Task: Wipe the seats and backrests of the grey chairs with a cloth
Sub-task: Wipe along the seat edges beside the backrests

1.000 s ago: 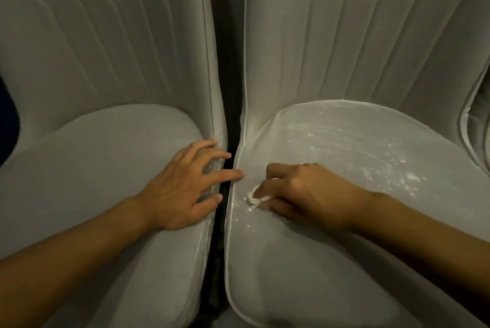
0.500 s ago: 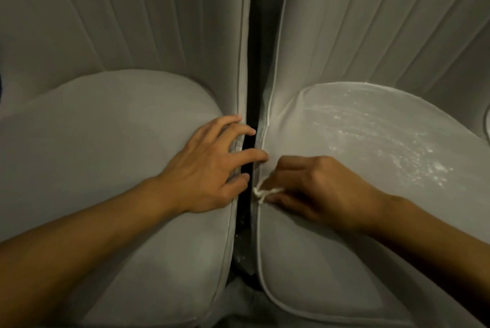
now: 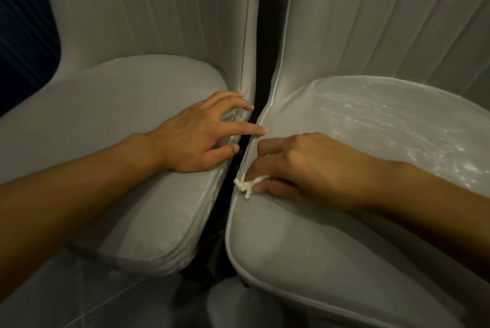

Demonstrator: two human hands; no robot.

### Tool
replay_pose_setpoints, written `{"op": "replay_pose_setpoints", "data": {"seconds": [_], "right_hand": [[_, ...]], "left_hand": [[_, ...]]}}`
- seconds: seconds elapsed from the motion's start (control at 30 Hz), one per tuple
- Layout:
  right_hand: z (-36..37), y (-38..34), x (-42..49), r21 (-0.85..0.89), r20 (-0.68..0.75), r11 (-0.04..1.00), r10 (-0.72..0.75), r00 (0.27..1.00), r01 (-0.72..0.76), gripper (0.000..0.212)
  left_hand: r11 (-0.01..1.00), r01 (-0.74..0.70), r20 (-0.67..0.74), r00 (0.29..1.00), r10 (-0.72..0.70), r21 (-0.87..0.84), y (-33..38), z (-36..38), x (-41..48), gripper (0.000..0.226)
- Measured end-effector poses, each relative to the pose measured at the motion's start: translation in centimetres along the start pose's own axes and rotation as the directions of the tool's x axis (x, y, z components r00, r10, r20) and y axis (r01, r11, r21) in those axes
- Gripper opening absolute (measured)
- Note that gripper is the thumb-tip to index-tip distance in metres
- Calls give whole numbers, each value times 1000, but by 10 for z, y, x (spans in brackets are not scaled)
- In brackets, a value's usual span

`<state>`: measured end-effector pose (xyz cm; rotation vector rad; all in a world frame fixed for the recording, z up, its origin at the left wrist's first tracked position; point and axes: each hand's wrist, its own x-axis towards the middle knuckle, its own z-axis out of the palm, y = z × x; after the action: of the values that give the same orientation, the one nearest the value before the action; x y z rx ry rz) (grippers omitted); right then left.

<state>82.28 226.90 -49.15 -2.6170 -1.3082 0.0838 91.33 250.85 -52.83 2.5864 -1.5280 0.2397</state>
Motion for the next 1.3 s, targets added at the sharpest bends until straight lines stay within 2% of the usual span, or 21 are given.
{"op": "replay_pose_setpoints", "data": {"seconds": [0.1,0.23,0.3,0.37,0.47,0.57,0.63,0.7,0.77,0.8,0.87,0.93,1.0,1.03,1.1,1.17,1.23,1.3], "right_hand": [[-7,19,11,-79,-77,995,58,995,-64,28],[2,21,20,-92,-143,985,130,981,-144,26],[5,4,7,-34,-129,996,73,989,-78,23],[3,-16,-12,65,-48,998,11,999,-8,24],[-4,-26,-34,97,59,995,-5,998,-1,28],[-6,-10,-31,-34,-57,977,209,976,-211,36],[-3,3,-16,-83,-186,911,384,904,-404,37],[2,6,1,-74,-252,863,469,847,-500,31],[9,-5,12,-67,-270,897,405,873,-437,24],[12,-15,13,-40,-258,937,325,910,-346,21],[14,-40,8,44,-182,989,149,972,-144,17],[11,-51,1,92,-69,995,48,996,-42,23],[7,-36,-2,44,-84,995,97,992,-94,33],[4,-23,-3,-21,-139,983,177,974,-182,39],[-1,3,-3,-161,-252,891,379,891,-425,42],[6,6,-2,-192,-297,826,466,833,-531,40],[18,-19,-4,-201,-276,874,382,882,-442,37],[18,-53,-12,-168,-171,949,238,956,-266,33]], "left_hand": [[999,-2,4,1000,2,54,5,-3,-1,44],[995,32,6,999,-33,91,10,-3,-2,41],[995,41,18,999,-43,93,11,-5,-2,46],[995,43,20,999,-45,94,11,-6,-1,51],[993,38,3,999,-39,111,10,-4,-1,52],[994,34,-18,999,-32,99,9,-2,-2,52],[996,43,-20,999,-42,80,10,-2,-3,51],[996,62,-22,998,-60,69,11,-3,-4,50],[996,65,-29,998,-64,59,11,-3,-5,48],[997,62,-29,998,-60,53,10,-2,-5,47],[997,59,-22,998,-58,49,9,-2,-5,48],[997,62,-27,998,-61,47,8,-1,-5,50],[997,67,-36,997,-66,43,8,-1,-5,50],[997,67,-40,997,-66,43,8,-1,-5,50],[997,65,-41,997,-63,51,9,-1,-5,51],[997,66,-42,997,-64,50,9,0,-5,51],[997,63,-53,997,-60,48,8,0,-5,51],[997,61,-61,996,-58,43,7,1,-6,51]]}}
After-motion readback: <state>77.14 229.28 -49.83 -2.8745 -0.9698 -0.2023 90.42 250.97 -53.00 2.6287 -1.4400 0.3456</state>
